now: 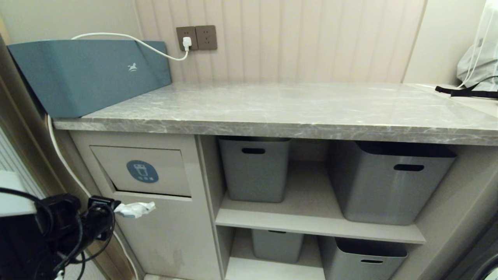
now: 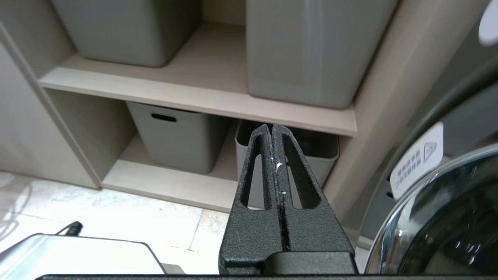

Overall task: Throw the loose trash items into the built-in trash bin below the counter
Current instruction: Put the garbage in the trash can

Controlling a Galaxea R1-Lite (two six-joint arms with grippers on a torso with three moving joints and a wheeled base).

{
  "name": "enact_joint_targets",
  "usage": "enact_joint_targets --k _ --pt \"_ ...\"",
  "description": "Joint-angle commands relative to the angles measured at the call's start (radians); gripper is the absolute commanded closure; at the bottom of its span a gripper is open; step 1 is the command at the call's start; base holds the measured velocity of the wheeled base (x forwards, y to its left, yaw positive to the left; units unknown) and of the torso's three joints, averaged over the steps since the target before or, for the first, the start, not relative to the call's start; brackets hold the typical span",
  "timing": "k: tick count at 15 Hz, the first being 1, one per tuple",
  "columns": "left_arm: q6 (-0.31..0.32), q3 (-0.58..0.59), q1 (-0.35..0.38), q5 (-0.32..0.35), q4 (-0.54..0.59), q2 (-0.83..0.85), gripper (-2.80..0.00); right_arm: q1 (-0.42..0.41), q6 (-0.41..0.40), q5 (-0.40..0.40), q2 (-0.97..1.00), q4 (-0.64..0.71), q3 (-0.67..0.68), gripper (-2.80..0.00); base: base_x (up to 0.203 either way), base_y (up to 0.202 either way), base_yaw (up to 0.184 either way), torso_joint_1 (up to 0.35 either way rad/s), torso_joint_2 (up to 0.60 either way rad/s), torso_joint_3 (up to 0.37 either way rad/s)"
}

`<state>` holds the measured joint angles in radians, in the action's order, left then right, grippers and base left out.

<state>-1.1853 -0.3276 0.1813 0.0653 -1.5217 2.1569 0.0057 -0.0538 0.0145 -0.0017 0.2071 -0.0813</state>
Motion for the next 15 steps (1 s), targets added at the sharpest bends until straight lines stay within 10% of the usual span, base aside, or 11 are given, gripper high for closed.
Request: enact_joint_targets --k 1,6,15 --pt "-0.006 -0.063 -0.024 -0.025 -0.008 0.012 0.00 0.000 -0.001 -0.002 0.002 0.002 0.000 0.00 0.000 0.000 0.000 -0.046 0.17 0.112" --pt "-0.010 -0.196 -0.035 -0.038 0.084 0.019 0.00 0.000 -0.001 -0.002 0.002 0.002 0.000 0.00 0.000 0.000 0.000 -0.012 0.04 0.025" --pt "-0.150 -0.567 -0.064 -0.135 0.618 0.034 0.00 0.000 -0.003 -0.004 0.002 0.000 0.002 0.00 0.000 0.000 0.000 0.000 0.00 0.000"
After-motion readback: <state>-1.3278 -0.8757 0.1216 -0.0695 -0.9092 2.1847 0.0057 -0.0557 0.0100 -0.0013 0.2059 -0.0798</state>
